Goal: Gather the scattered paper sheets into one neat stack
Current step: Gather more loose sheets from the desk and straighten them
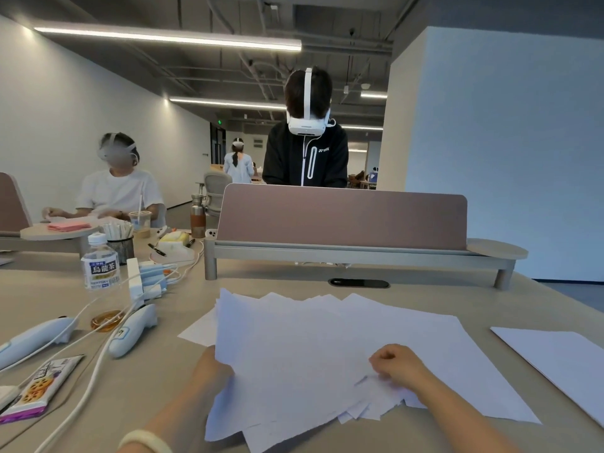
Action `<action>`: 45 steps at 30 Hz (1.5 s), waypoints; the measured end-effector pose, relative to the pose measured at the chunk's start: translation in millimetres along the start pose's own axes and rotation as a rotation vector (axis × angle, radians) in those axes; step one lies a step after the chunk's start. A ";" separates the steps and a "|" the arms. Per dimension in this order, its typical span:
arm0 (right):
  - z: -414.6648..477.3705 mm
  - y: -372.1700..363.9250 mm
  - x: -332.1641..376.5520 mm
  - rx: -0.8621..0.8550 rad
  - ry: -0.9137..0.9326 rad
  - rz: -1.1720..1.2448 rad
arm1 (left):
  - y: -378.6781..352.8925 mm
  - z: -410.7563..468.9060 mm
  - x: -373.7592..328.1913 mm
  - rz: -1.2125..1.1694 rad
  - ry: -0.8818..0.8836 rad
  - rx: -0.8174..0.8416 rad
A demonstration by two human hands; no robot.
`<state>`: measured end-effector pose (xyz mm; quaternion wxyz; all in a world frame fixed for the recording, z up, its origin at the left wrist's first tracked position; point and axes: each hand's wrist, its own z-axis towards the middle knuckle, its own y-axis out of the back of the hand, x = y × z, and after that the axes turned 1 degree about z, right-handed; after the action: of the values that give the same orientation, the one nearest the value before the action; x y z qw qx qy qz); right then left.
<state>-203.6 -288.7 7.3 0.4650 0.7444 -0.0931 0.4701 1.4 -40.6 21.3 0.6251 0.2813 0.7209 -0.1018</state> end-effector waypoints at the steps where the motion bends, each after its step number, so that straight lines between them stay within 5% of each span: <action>1: 2.9 4.2 -5.7 -0.071 -0.001 -0.068 | 0.8 -2.4 -2.3 0.006 -0.001 -0.002; 7: 7.5 0.9 -24.4 -0.109 -0.128 -0.318 | 3.4 7.8 3.7 0.052 -0.018 -0.042; 15: 14.4 -15.6 -13.7 -0.050 -0.070 -0.630 | -7.2 13.9 0.5 0.020 -0.070 -0.021; 18: 20.0 -10.9 -6.2 -0.079 -0.048 -0.532 | -14.8 11.6 -5.4 -0.002 -0.103 -0.007; 24: 57.5 8.3 -3.3 -0.123 -0.130 0.064 | -19.8 10.4 -11.5 -0.183 -0.046 0.011; 31: 63.2 1.6 1.7 -0.051 -0.130 -0.494 | -17.6 11.1 -10.8 -0.259 -0.016 0.047; 40: 69.6 -5.9 7.2 0.021 -0.090 -0.260 | -35.1 19.2 -7.3 -0.326 0.003 0.044; 45: 66.2 -8.4 4.7 0.011 -0.128 -0.468 | -42.3 8.8 -14.1 -0.284 -0.107 0.050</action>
<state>-155.7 -334.3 -2.4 0.5502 0.7765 0.0556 0.3019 -12.8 -83.6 24.5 0.6345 0.1861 0.7165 -0.2221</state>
